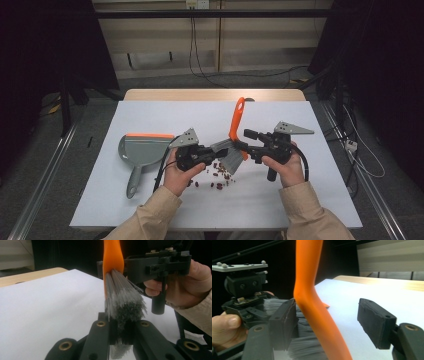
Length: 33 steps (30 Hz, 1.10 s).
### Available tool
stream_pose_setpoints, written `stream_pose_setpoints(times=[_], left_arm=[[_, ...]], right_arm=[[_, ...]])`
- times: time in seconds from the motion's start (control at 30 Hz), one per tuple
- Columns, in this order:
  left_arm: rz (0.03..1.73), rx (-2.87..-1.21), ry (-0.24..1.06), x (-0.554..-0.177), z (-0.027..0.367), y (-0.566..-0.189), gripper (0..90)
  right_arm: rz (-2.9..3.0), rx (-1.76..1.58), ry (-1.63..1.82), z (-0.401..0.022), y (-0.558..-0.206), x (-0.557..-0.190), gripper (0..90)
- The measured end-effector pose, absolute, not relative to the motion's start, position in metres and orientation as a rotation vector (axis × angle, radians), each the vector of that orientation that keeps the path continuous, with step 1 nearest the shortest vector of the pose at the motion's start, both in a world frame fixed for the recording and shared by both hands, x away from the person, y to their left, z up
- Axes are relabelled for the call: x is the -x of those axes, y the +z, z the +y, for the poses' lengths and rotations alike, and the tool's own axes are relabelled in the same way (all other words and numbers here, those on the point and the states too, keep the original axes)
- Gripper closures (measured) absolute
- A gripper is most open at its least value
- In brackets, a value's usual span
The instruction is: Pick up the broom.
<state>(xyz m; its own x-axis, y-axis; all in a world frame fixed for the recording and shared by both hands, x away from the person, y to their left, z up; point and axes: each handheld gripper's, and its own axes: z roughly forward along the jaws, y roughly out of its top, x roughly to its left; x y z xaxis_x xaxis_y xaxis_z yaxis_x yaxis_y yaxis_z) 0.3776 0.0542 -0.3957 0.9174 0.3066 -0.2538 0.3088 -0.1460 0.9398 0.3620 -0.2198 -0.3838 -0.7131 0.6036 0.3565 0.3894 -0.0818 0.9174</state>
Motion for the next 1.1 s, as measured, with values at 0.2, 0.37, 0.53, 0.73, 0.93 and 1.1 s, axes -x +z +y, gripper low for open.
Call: stream_pose_setpoints(times=[0.2, 0.37, 0.53, 0.73, 0.93, 1.1], left_arm=[[0.464, -1.739, -0.005, -0.378, 0.054, -0.397, 86.4], [0.453, -1.722, -0.011, -0.379, 0.055, -0.396, 86.4], [0.45, -1.719, -0.005, -0.381, 0.057, -0.396, 86.4], [0.463, -1.696, -0.008, -0.383, 0.06, -0.396, 86.1], [0.475, -1.676, -0.017, -0.386, 0.062, -0.397, 85.4], [0.471, -1.681, -0.01, -0.386, 0.062, -0.397, 84.9]], right_arm=[[2.057, -1.081, 1.921, -0.211, -0.388, -0.366, 34.7], [2.095, -1.072, 1.962, -0.208, -0.391, -0.368, 35.9], [2.093, -1.079, 1.993, -0.209, -0.392, -0.369, 43.2], [2.106, -1.11, 2.022, -0.217, -0.391, -0.369, 59.5], [2.119, -1.1, 2.025, -0.219, -0.39, -0.366, 68.9], [2.119, -1.092, 2.02, -0.219, -0.388, -0.364, 69.6]])
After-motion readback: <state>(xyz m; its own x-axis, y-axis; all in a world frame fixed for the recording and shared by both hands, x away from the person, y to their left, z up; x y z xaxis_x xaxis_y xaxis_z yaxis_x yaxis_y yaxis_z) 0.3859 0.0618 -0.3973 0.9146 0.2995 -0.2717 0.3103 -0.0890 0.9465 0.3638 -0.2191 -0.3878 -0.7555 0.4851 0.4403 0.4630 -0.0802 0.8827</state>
